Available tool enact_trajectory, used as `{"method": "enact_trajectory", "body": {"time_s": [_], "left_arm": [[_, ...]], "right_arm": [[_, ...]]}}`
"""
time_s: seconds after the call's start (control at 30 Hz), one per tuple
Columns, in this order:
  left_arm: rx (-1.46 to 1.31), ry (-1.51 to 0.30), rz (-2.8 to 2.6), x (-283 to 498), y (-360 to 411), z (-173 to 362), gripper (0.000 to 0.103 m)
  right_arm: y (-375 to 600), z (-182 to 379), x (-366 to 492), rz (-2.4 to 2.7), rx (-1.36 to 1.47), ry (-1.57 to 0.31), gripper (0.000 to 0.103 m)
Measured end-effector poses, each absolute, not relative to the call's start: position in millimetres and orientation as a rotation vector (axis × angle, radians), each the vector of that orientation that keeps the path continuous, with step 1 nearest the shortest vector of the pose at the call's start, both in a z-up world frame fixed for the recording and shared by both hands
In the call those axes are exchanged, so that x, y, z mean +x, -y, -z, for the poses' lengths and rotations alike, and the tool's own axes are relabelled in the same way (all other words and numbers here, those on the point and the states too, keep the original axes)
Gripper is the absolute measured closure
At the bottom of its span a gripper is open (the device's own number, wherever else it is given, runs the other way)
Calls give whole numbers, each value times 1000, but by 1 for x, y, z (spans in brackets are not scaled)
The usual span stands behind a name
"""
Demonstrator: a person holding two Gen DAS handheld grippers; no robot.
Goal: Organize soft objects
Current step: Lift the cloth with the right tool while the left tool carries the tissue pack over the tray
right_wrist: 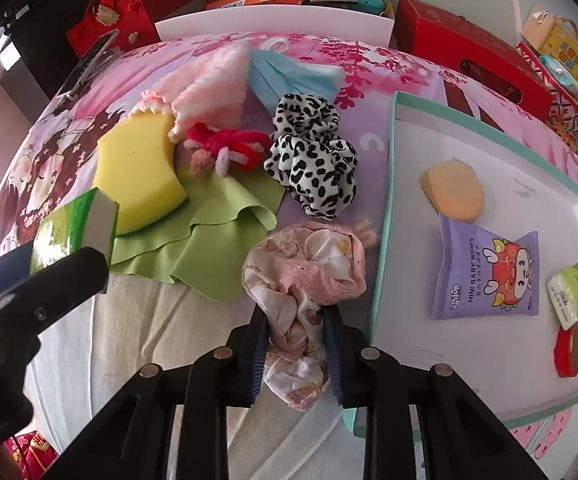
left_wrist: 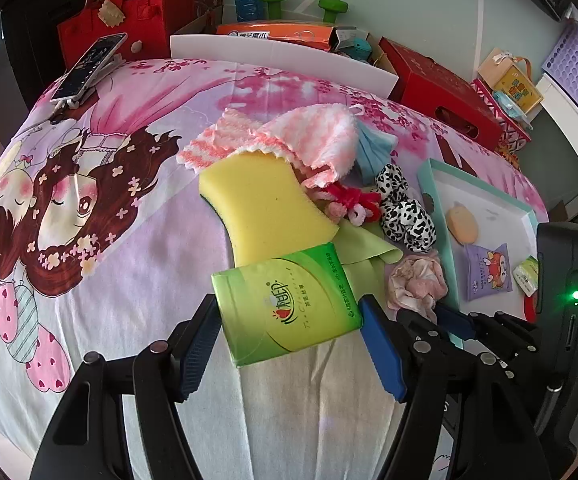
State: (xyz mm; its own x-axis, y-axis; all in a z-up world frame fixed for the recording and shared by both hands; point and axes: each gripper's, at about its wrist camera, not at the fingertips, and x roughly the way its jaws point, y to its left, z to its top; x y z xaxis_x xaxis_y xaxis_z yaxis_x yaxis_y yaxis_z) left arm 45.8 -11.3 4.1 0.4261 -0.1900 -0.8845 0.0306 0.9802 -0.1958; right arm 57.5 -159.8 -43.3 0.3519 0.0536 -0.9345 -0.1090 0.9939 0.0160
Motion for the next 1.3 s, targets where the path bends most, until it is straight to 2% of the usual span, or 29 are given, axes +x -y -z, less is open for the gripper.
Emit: {"method": "enact_trajectory", "body": {"time_s": [0.3,0.83,1.3], "left_arm": [[-156,-1118,138,45,12,-5,32],[-88,-1022,203,43,39,-32,32],[76,-1007,364,69,136,-34,32]], "right_arm": [[162,34,55,-121,-34,-1184,89],[225,-35,36,-17,131,-971,89],[335,-15,45,275,302,-948,89]]}}
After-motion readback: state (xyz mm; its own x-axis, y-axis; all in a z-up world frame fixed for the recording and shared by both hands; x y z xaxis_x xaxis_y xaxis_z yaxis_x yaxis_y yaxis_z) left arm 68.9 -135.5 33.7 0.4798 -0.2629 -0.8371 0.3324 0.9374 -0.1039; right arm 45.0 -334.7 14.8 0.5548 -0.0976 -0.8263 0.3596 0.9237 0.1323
